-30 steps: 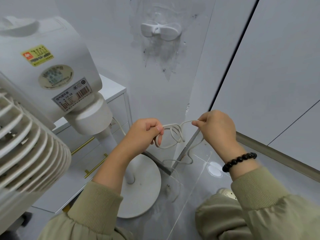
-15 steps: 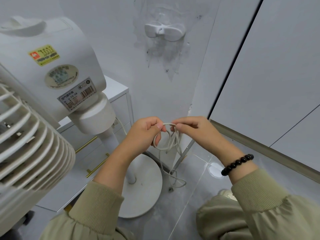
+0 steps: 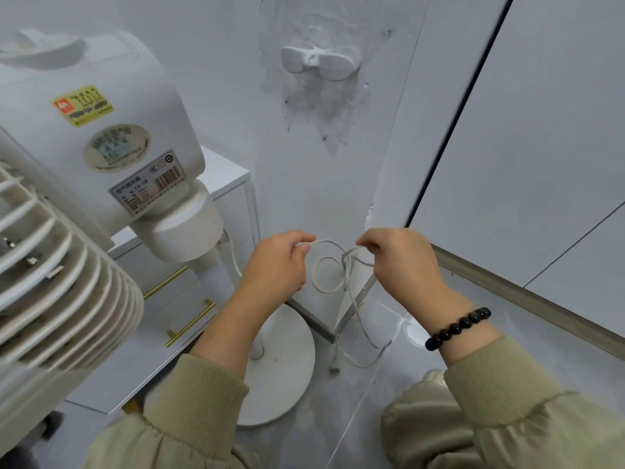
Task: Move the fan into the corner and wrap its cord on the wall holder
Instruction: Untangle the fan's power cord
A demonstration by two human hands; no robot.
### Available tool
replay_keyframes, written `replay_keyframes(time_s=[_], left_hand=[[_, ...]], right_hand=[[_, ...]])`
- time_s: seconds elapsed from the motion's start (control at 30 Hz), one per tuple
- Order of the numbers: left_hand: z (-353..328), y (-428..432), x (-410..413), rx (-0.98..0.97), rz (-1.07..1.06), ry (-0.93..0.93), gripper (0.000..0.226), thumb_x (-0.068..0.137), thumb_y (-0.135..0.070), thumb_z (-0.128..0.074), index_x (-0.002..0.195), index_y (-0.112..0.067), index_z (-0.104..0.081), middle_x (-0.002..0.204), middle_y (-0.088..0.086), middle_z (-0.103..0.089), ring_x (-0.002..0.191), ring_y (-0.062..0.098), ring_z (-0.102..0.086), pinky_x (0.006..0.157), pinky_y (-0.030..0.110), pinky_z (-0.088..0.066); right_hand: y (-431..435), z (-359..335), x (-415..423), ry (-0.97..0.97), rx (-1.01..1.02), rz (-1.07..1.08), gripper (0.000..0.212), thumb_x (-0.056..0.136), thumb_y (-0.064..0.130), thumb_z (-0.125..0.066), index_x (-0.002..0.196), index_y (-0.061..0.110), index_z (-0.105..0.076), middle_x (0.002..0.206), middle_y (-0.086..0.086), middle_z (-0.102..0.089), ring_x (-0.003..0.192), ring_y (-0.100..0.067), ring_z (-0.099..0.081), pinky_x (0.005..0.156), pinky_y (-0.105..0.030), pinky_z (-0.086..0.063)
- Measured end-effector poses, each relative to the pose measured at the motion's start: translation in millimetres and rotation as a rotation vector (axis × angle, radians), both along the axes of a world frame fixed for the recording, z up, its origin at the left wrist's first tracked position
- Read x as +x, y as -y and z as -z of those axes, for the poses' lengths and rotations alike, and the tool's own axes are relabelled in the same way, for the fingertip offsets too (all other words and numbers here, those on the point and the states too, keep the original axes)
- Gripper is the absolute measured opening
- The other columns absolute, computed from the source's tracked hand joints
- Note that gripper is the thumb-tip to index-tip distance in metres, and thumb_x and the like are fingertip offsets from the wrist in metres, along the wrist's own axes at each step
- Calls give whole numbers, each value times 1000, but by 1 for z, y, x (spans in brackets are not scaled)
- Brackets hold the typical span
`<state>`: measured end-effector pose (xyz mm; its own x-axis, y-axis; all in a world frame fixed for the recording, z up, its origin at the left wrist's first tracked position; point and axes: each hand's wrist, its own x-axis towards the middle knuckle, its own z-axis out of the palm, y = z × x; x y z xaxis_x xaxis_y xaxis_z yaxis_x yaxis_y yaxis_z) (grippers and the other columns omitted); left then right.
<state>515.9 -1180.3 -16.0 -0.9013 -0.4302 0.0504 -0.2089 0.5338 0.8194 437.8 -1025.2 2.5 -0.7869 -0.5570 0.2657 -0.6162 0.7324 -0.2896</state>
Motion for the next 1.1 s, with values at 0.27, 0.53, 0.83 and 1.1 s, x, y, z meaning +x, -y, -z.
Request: replay_keyframes(time_s=[0.27, 0.53, 0.83, 1.1], left_hand=[[0, 2, -1, -99, -102, -10, 25, 97, -13, -40, 85, -16, -62, 83, 0, -60, 80, 21, -57, 70, 28, -43], [4, 6, 0, -238, 20, -145, 27, 87, -3, -52, 65, -19, -53, 144, 0, -40, 135, 16, -24, 109, 27, -19], [1, -6, 3, -105, 94, -137, 27, 95, -9, -42, 73, -19, -53, 139, -4, -49, 129, 13, -43, 102, 22, -29], [-6, -11, 3, 175, 43, -116, 30, 93, -10, -47, 75, -19, -69, 76, -1, -71, 78, 29, -64, 78, 45, -51]], right_hand=[[-3, -11, 2, 344, -172, -11, 13, 88, 24, -58, 77, 19, -61, 63, 1, -63, 60, -12, -52, 56, -24, -38], [3, -9, 1, 275, -533, 116, 12, 83, 7, -62, 80, 19, -59, 67, 5, -60, 60, -5, -50, 65, -23, -44], [2, -3, 0, 288, -279, -49, 32, 83, -9, -44, 80, 15, -65, 63, 12, -57, 53, -1, -49, 49, -12, -32], [5, -2, -1, 319, -386, -10, 19, 88, 6, -53, 86, 19, -66, 61, 5, -57, 51, 0, -51, 51, -10, -37]])
